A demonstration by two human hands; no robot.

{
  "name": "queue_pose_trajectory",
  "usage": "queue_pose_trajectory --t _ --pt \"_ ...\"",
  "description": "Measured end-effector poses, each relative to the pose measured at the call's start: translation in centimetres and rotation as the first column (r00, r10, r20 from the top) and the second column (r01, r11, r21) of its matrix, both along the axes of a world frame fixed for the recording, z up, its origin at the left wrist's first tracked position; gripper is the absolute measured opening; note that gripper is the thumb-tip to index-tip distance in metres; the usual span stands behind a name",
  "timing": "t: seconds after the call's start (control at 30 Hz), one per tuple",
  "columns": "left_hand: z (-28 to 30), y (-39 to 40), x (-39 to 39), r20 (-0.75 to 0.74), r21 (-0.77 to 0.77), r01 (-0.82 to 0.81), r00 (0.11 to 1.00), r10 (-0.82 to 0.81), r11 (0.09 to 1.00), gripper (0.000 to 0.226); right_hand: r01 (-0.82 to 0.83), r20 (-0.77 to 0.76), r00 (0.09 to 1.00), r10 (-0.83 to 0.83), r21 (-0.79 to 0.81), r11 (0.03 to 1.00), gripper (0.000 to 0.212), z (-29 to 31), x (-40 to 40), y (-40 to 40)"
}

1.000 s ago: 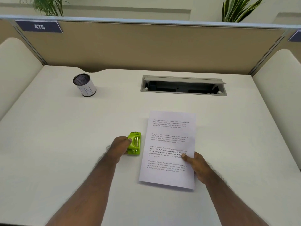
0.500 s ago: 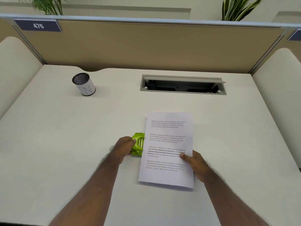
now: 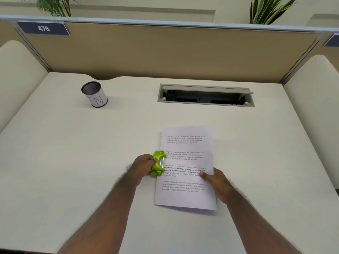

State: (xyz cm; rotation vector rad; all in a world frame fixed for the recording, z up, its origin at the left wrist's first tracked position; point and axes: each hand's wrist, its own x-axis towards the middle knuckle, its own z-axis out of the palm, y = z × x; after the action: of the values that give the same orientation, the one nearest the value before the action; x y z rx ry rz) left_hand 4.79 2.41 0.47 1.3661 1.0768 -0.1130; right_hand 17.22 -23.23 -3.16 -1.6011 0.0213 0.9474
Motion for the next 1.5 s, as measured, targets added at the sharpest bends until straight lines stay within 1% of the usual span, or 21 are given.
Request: queue_pose_trajectory --t 0.1,0.13,0.23,0.27,0.33,0.4,0.43,0.53,0.67,0.73,0.83,0.87,1.0,1.03,1.1,1.17,1.27,1.33,1.4,1.5 --pt "0.1 -0.3 0.0 0.009 -0.004 -0.017 1.0 0.017 1.0 0.008 0.004 0.0 1.0 -0.004 -0.022 1.0 0.022 -0.3 -0.2 0.0" --pt "0.1 -0.3 0.0 0.008 0.002 -0.026 1.0 0.026 1.0 0.013 0.005 -0.001 1.0 -0.005 -0.03 1.0 0.023 -0.5 -0.2 0.0" --pt "0.5 -0.4 0.3 -0.014 0.009 -0.073 0.997 0.073 0.997 0.045 0.005 0.006 1.0 -0.005 -0.047 0.999 0.021 -0.6 -0.3 0.0" --pt "0.5 -0.4 0.4 -0.022 0.001 -0.087 0.996 0.087 0.996 0.051 0.009 0.008 1.0 -0.008 -0.051 0.999 0.02 -0.7 -0.3 0.0" --pt "0.5 -0.2 0.6 -0.039 -0.019 -0.095 0.995 0.094 0.995 0.054 0.014 0.012 1.0 -0.013 -0.066 0.998 0.019 -0.8 -0.3 0.0" --pt "0.5 0.0 0.8 -0.053 -0.046 -0.076 0.996 0.074 0.996 0.05 0.016 0.022 1.0 -0.014 -0.084 0.996 0.018 -0.9 -0.3 0.0" --pt "0.5 0.0 0.8 -0.053 -0.059 -0.064 0.997 0.061 0.996 0.044 0.018 0.03 0.999 -0.016 -0.087 0.996 0.017 -1.0 -0.4 0.1" --pt "0.5 0.0 1.1 -0.06 -0.055 -0.046 0.997 0.043 0.997 0.014 0.03 0.055 0.998 -0.024 -0.102 0.994 0.016 -0.9 -0.5 0.2" --pt "0.6 -0.1 1.6 -0.089 -0.035 -0.059 0.994 0.056 0.998 0.01 0.023 0.056 0.998 -0.017 -0.117 0.993 0.011 -0.8 -0.6 0.1" --pt "0.4 0.0 1.8 -0.103 -0.021 -0.067 0.993 0.065 0.997 0.012 0.02 0.059 0.998 -0.013 -0.119 0.993 0.012 -0.7 -0.6 0.1" --pt "0.1 -0.1 1.9 -0.118 0.002 -0.088 0.989 0.088 0.996 0.004 0.022 0.046 0.999 -0.017 -0.13 0.991 0.014 -0.6 -0.6 0.1" --pt "0.0 -0.1 2.0 -0.122 0.01 -0.095 0.988 0.095 0.995 0.007 0.023 0.04 0.999 -0.018 -0.133 0.991 0.014 -0.6 -0.6 0.1" --pt "0.0 0.1 2.3 -0.132 -0.014 -0.104 0.986 0.101 0.994 0.004 0.019 0.045 0.999 -0.013 -0.134 0.991 0.012 -0.5 -0.6 0.3" --pt "0.1 0.1 2.3 -0.142 -0.024 -0.098 0.985 0.093 0.995 0.007 0.017 0.051 0.999 -0.01 -0.133 0.991 0.014 -0.5 -0.6 0.3" --pt "0.2 0.3 2.4 -0.158 -0.055 -0.093 0.984 0.083 0.994 0.021 0.016 0.057 0.998 -0.009 -0.129 0.991 0.019 -0.5 -0.6 0.3" --pt "0.5 0.4 2.4 -0.162 -0.08 -0.094 0.984 0.08 0.992 0.027 0.012 0.059 0.998 -0.004 -0.14 0.99 0.019 -0.5 -0.6 0.2" --pt "0.2 0.5 2.6 -0.168 -0.09 -0.104 0.982 0.088 0.99 0.025 0.01 0.06 0.998 -0.001 -0.147 0.989 0.016 -0.3 -0.6 0.3" --pt "-0.4 0.4 2.6 -0.16 -0.078 -0.139 0.979 0.126 0.987 0.023 0.008 0.065 0.998 0.002 -0.149 0.989 0.014 -0.2 -0.6 0.3" --pt "-0.9 0.3 2.6 -0.158 -0.085 -0.175 0.974 0.16 0.981 0.027 0.007 0.06 0.998 0.001 -0.137 0.991 0.017 -0.2 -0.6 0.2" --pt "-1.0 0.4 2.6 -0.16 -0.092 -0.158 0.977 0.142 0.983 0.031 0.008 0.059 0.998 0.0 -0.123 0.992 0.023 0.0 -0.7 0.2"
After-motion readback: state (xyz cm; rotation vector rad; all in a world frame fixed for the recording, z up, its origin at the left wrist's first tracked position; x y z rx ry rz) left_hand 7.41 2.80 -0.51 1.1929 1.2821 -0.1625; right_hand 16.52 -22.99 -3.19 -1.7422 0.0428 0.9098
